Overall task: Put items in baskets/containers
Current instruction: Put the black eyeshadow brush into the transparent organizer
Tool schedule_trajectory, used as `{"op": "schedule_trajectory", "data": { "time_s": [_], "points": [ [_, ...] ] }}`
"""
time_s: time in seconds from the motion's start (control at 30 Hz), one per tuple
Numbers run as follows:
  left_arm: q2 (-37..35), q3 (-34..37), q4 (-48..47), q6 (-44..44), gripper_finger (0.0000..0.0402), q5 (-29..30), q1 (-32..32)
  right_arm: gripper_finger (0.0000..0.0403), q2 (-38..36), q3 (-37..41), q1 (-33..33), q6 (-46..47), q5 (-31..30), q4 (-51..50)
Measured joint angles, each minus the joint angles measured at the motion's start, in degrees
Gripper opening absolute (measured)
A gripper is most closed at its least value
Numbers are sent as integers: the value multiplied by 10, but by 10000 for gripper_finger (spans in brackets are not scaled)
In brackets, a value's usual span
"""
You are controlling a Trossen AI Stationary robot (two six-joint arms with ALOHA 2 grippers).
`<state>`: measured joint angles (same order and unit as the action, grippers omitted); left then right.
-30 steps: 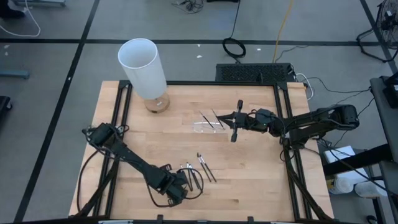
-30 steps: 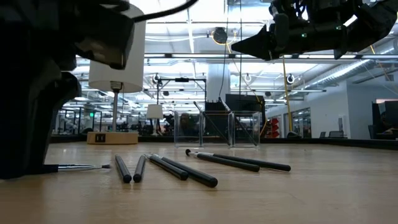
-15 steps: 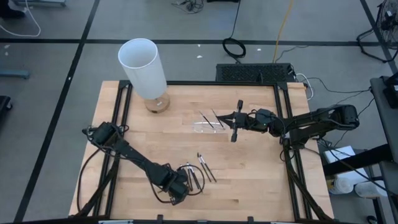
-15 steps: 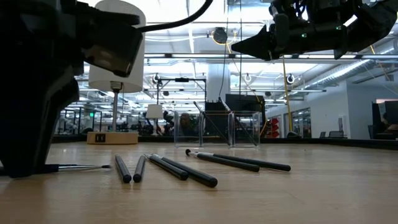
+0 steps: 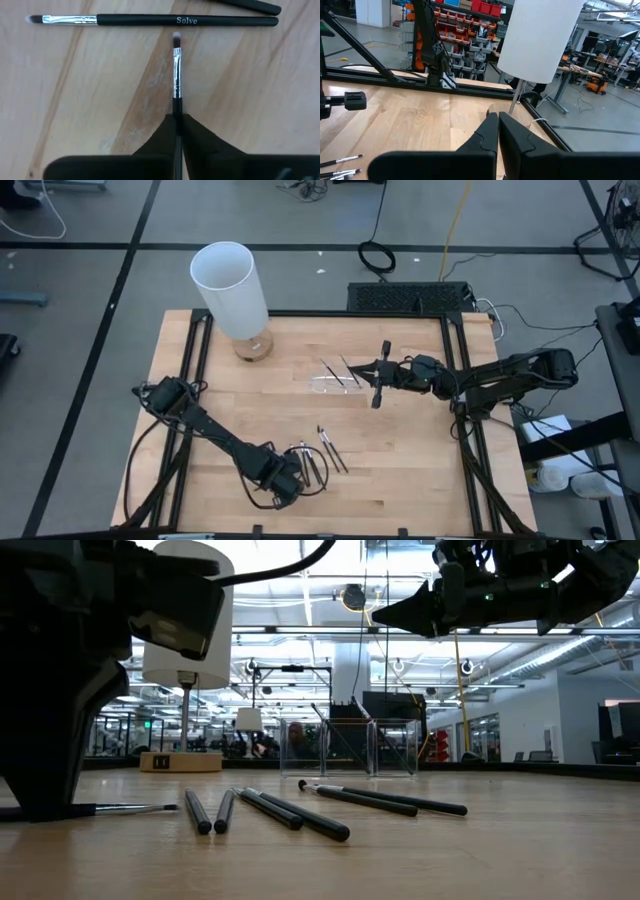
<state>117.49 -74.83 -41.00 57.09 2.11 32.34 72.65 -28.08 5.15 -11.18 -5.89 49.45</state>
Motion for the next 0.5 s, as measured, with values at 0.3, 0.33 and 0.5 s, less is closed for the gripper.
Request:
{"op": "schedule_trajectory", "data": {
  "time_s": [0.3,0.33,0.5],
  "points": [
    [0,0,3,4,7,18,9,0,0,0,0,0,0,0],
    [0,0,3,7,7,20,11,0,0,0,0,0,0,0],
    [-1,-7,-6,11,7,32,17,0,0,0,0,0,0,0]
  ]
}}
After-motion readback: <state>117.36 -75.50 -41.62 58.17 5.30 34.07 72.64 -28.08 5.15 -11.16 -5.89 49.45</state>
